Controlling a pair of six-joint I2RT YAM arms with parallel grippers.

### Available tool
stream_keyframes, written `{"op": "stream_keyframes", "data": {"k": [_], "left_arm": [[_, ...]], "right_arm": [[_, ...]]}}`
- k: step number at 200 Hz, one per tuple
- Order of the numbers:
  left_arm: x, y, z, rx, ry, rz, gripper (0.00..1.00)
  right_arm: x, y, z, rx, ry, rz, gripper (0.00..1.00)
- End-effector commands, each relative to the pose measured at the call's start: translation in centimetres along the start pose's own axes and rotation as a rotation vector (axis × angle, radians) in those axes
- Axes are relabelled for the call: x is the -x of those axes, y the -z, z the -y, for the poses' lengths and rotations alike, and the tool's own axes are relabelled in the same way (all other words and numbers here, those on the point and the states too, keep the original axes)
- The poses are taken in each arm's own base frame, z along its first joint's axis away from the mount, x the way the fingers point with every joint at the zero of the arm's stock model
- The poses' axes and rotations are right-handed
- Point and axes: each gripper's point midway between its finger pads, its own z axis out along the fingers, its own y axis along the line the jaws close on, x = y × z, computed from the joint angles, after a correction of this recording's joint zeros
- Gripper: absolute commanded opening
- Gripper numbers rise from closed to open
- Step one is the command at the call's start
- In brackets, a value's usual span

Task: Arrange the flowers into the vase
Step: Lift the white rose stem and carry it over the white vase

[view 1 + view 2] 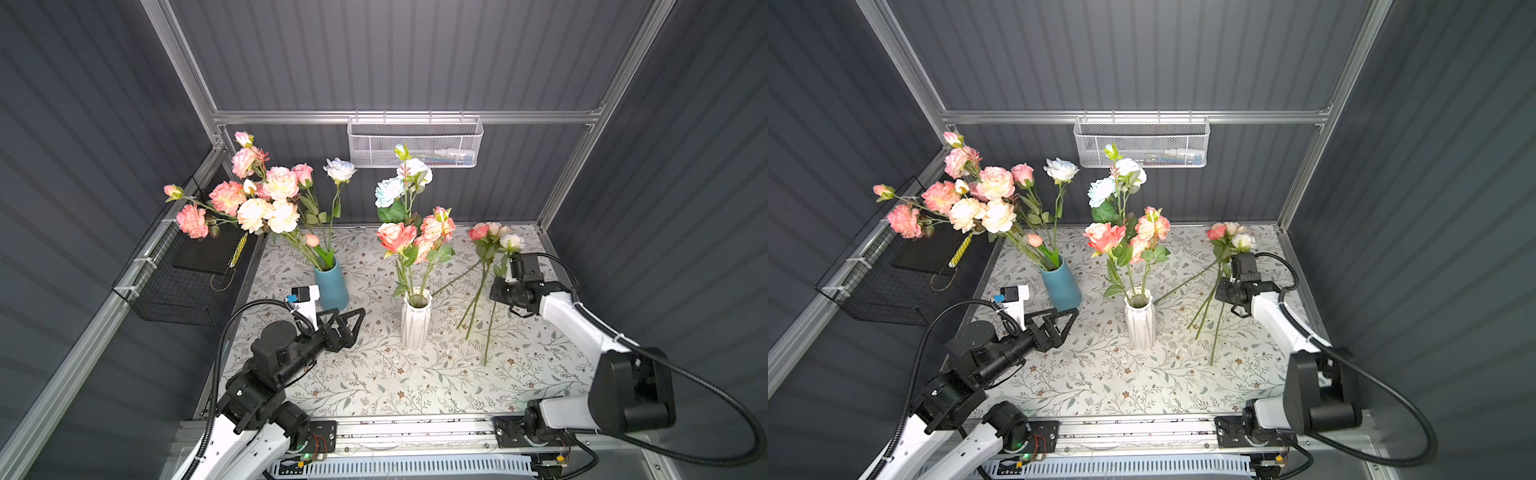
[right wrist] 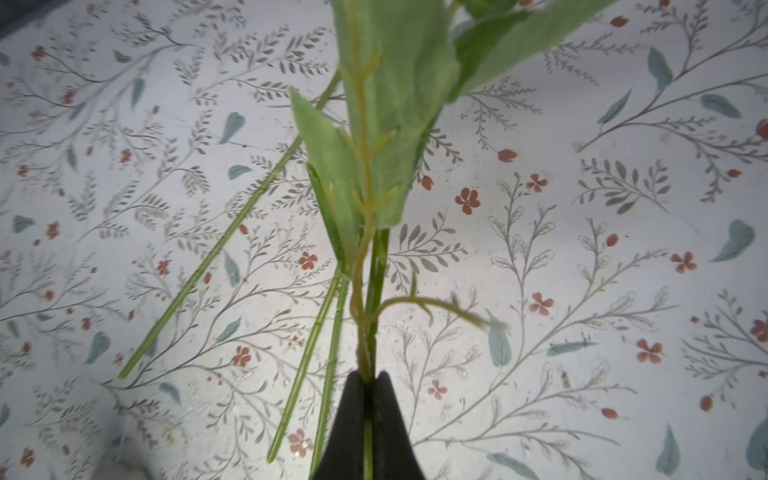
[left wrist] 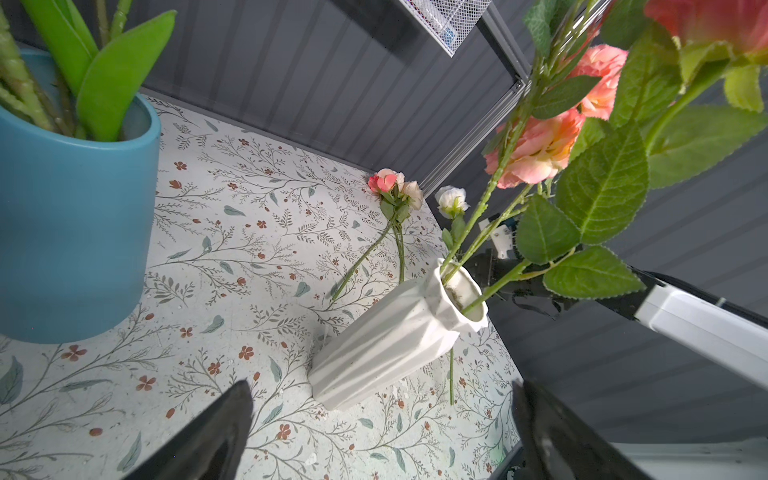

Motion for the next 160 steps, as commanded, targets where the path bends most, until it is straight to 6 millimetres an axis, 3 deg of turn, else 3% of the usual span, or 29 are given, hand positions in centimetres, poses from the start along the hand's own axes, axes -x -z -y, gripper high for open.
{"op": "stream_keyframes", "data": {"k": [1, 10, 86, 122, 142, 160], "left_arm": [[1.0, 0.7, 0.5, 0.000, -0.026, 0.023, 1.00], [1.0, 0.7, 0.4, 0.004, -0.026, 0.025, 1.00], [1.1, 0.4, 0.4, 0.016, -0.025, 0.019, 1.00], [1.3, 0.4, 0.4, 0.021, -0.026, 0.024, 1.00], [1.3, 0.3, 0.3, 0.024, -0.021, 0.023, 1.00], [1.3, 0.2, 0.4, 0.022, -0.016, 0.021, 1.00]], "right_arm": [[0.9, 3.3, -2.7, 0.093, 0.028, 0.115, 0.00], [1.0, 4.8, -3.8, 0.127, 0.052, 0.150, 0.00], [3.7, 24.1, -15.0, 0.618, 0.253, 0.588, 0.00], [4.4, 32.3, -20.7, 0.808, 0.383, 0.792, 0.00], [4.7, 36.2, -23.3, 0.883, 0.447, 0.919, 0.00], [5.1, 38.0, -25.4, 0.915, 0.487, 0.977, 0.00]]}}
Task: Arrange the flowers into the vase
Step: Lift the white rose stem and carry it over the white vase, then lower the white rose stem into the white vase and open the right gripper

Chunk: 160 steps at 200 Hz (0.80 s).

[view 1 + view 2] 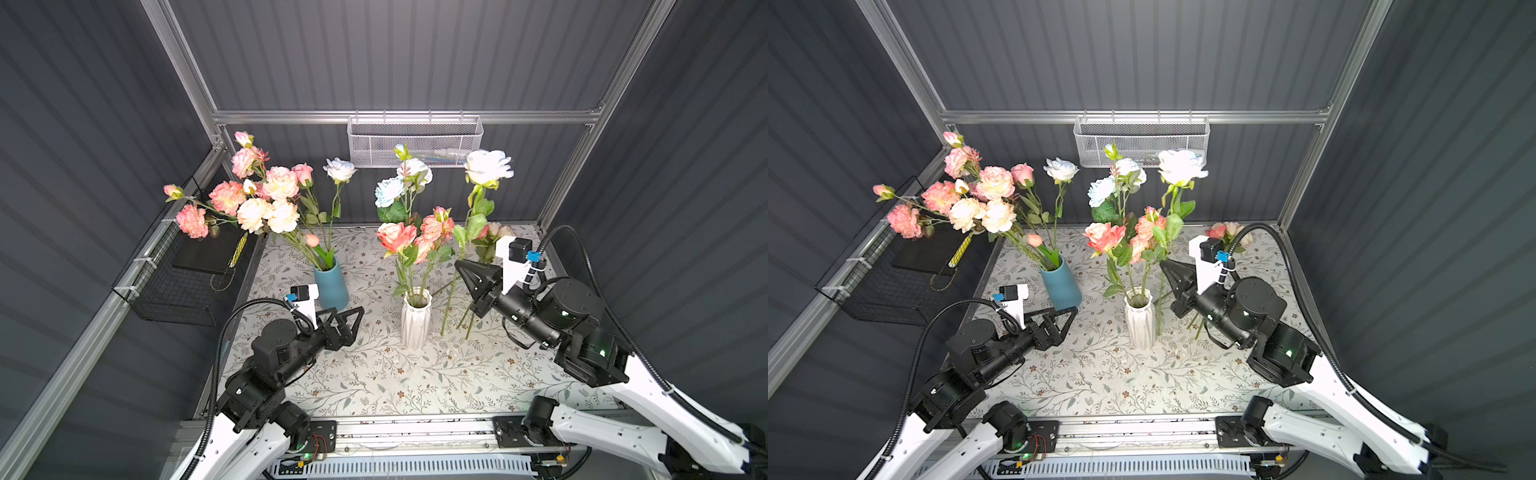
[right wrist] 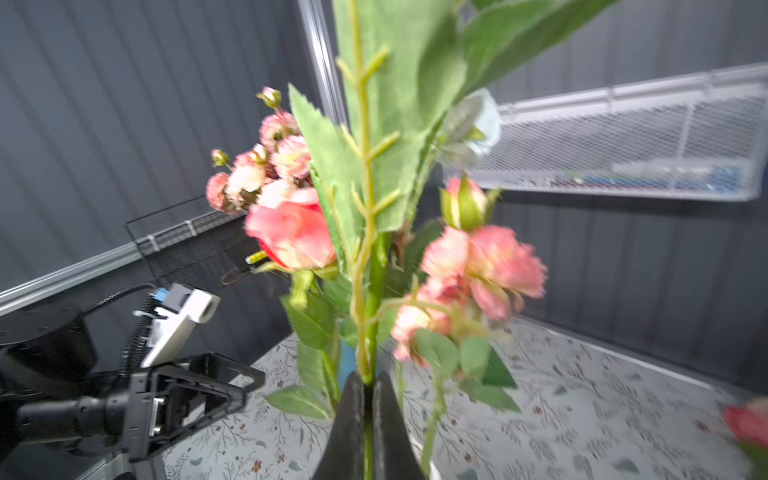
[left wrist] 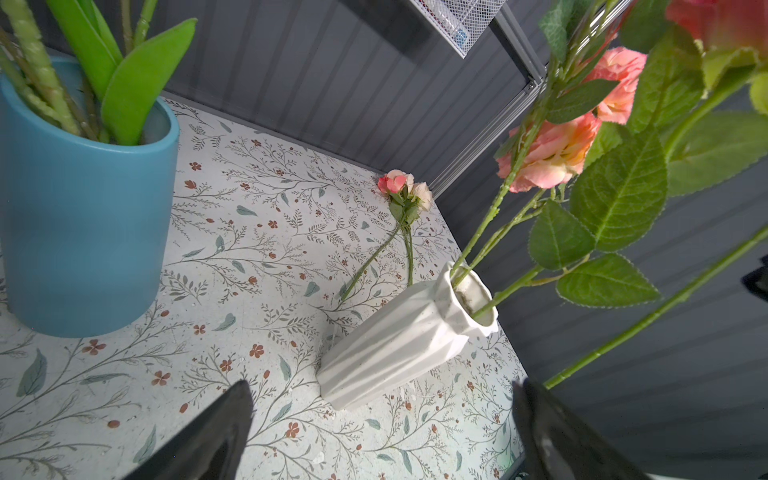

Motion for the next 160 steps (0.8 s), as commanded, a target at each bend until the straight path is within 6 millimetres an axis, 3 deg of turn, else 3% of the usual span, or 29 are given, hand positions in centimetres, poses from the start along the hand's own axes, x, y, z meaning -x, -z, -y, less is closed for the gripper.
{"op": "stream_keyframes", "data": {"k": [1, 37, 64, 105, 138, 160], "left_arm": [[1.1, 0.4, 0.8, -0.011, -0.016, 0.023, 1.00], [1.2, 0.4, 1.0, -0.018, -0.010, 0.022, 1.00], [1.2, 0.4, 1.0, -0.017, -0.008, 0.021, 1.00], [1.1, 0.3, 0.9, -0.017, -0.008, 0.020, 1.00], [1.0, 0.2, 0.9, -0.017, -0.007, 0.013, 1.00], [0.9, 0.0, 0.8, -0.016, -0.009, 0.010, 1.00]], "right_arm": [[4.9, -0.9, -1.5, 0.006, 0.115, 0.161, 0.00], [5.0, -3.3, -1.8, -0.011, 0.170, 0.181, 0.00], [3.7, -4.6, -1.5, -0.038, 0.213, 0.179, 0.00], [-1.8, -6.1, -0.4, -0.085, 0.226, 0.110, 0.00], [-5.7, -5.4, 0.3, -0.084, 0.159, 0.060, 0.00], [-7.8, -4.5, 1.0, -0.101, 0.108, 0.028, 0.16]]}}
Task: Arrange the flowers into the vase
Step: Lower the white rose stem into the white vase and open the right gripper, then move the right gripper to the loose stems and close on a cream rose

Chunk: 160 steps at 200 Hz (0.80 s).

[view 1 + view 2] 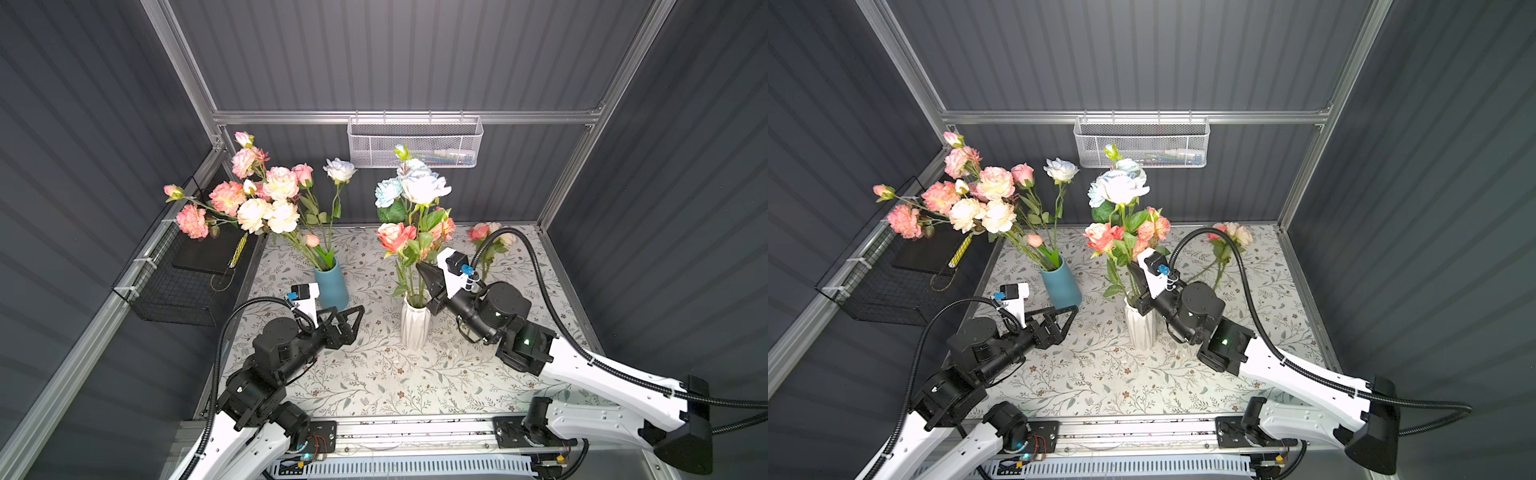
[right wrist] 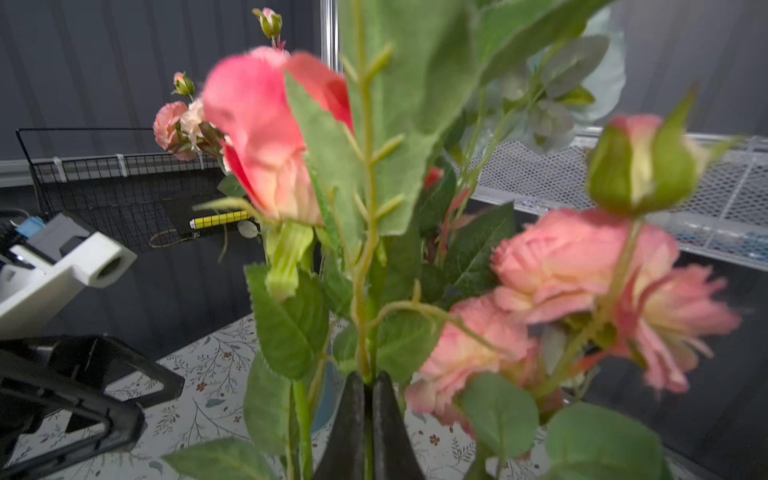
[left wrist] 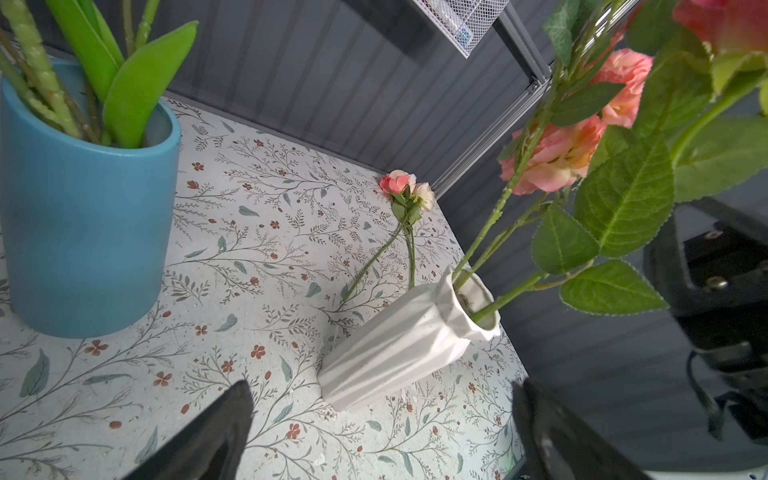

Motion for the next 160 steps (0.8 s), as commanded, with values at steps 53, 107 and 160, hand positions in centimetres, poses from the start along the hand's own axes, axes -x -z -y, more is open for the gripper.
{"op": "stream_keyframes", "data": {"k": [53, 107, 160], "left_arm": [[0.7, -0.1, 0.7, -0.019, -0.011, 0.012, 1.00], [0.2, -0.5, 0.2, -0.008, -0.015, 0.001, 1.00], [-0.4, -0.7, -0.2, -0.001, -0.011, -0.010, 1.00]], "right_arm": [[-1.7, 4.1, 1.4, -0.024, -0.221, 0.004, 0.53], [-6.0, 8.0, 4.0, -0.133, -0.299, -0.068, 0.60], [-14.2, 9.5, 8.7, -0.370, -0.391, -0.290, 0.62]]}}
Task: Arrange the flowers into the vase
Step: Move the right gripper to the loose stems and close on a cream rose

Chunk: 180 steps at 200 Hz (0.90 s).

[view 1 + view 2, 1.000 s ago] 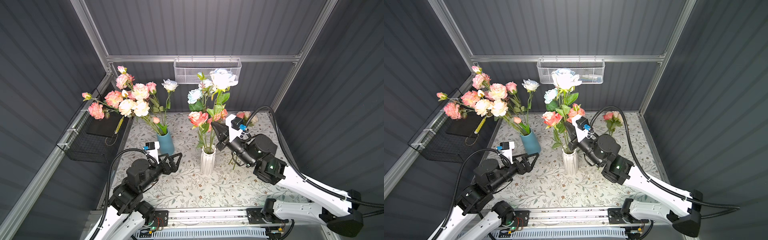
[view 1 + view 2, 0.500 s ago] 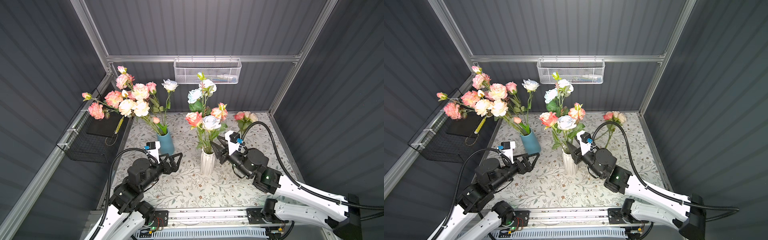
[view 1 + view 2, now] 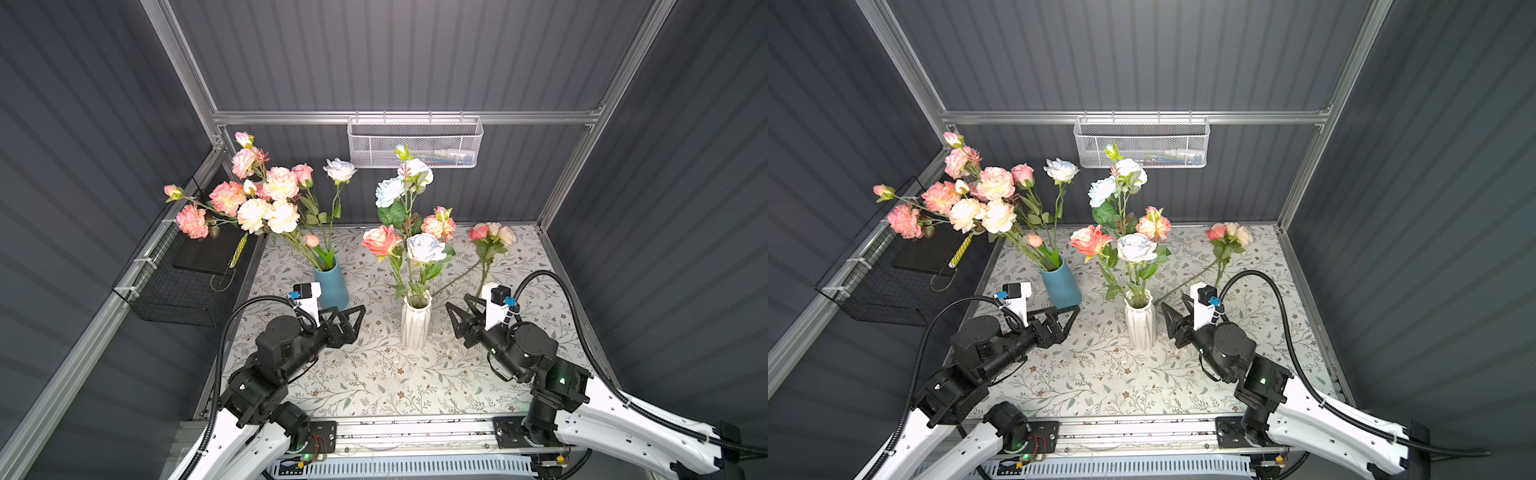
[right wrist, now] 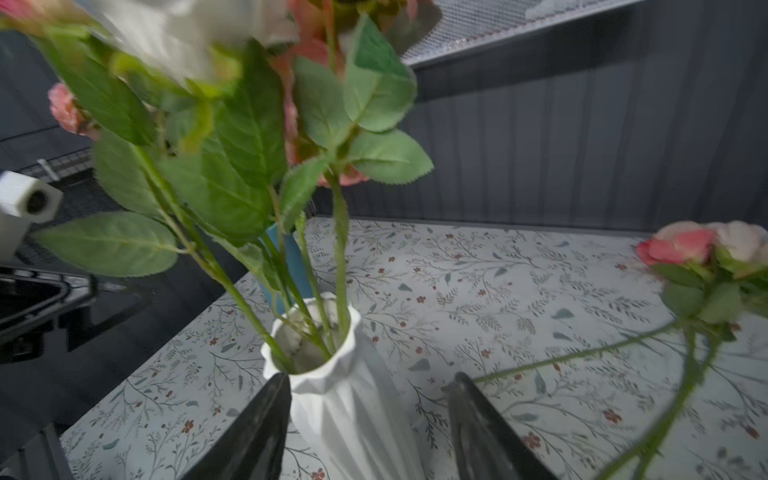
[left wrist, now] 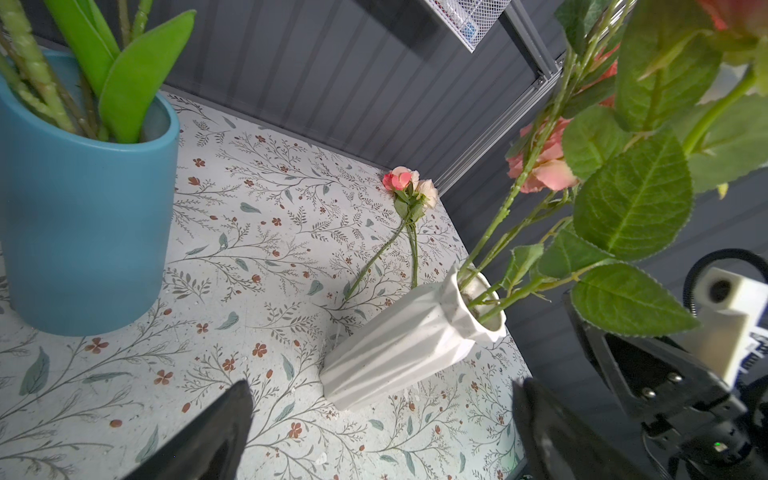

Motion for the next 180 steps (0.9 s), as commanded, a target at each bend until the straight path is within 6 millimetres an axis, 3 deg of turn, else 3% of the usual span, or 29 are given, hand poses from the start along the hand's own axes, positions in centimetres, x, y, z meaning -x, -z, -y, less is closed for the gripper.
{"op": "stream_keyframes", "data": {"k": [1, 35, 73, 108, 142, 180], "left_arm": [[-0.2, -0.2, 0.0, -0.008, -0.012, 0.001, 1.00], [-0.3, -0.3, -0.1, -0.005, -0.011, -0.003, 1.00], [-0.5, -0.2, -0.2, -0.005, -0.009, -0.006, 1.00], [-0.4, -0.1, 0.0, -0.011, -0.009, -0.003, 1.00], [-0.3, 0.0, 0.0, -0.011, -0.010, -0.002, 1.00], [-0.3, -0.1, 0.0, -0.012, -0.011, -0.001, 1.00]], "right_arm": [[-3.3, -0.6, 4.4, -0.169, -0.081, -0.120, 0.62], [-7.8, -2.3, 11.4, -0.347, -0.285, -0.337, 0.56], [-11.2, -5.0, 18.0, -0.495, -0.383, -0.547, 0.51], [-12.4, -7.8, 23.9, -0.632, -0.425, -0.635, 0.40], [-13.8, -10.8, 25.7, -0.633, -0.454, -0.728, 0.33], [-13.2, -13.6, 26.3, -0.637, -0.446, -0.729, 0.37]]}}
